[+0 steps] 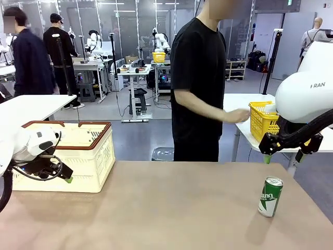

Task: Place the drinks into the Shopping basket.
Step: Pick up one drink and place it into the Shopping basket.

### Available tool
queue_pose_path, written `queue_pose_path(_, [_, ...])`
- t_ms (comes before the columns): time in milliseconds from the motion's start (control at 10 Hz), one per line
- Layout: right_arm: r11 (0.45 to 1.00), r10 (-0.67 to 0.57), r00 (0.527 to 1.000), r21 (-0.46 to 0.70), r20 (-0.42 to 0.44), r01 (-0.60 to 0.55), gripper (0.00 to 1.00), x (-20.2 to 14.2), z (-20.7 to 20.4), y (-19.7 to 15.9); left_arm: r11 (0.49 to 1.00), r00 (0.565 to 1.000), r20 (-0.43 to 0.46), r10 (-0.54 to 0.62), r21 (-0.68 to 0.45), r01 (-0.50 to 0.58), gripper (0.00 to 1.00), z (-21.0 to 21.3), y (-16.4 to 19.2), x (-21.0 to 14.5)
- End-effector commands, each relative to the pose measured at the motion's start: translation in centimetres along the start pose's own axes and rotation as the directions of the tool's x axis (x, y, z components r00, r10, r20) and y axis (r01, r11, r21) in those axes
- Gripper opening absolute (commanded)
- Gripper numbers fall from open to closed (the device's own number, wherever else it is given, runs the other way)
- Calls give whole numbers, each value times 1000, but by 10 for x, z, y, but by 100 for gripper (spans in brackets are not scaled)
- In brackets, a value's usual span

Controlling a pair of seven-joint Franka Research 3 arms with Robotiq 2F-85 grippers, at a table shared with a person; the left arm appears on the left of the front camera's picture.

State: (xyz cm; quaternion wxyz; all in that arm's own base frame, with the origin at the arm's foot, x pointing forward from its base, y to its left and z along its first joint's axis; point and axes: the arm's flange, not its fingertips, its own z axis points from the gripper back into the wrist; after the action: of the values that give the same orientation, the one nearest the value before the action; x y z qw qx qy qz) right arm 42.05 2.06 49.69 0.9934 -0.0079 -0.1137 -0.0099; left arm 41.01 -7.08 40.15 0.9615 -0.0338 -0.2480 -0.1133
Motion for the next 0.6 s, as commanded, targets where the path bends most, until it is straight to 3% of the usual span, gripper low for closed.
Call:
queue_pose_path(0, [1000, 1, 1000, 17, 9, -1, 100, 5, -4, -3, 1000, 1000, -2, 4, -2, -4, 100, -1, 2, 0])
queue_pose_path(500, [999, 8, 999, 36, -31, -6, 100, 10, -40, -11, 1000, 1000, -2, 4, -2, -4, 100, -1, 2, 0])
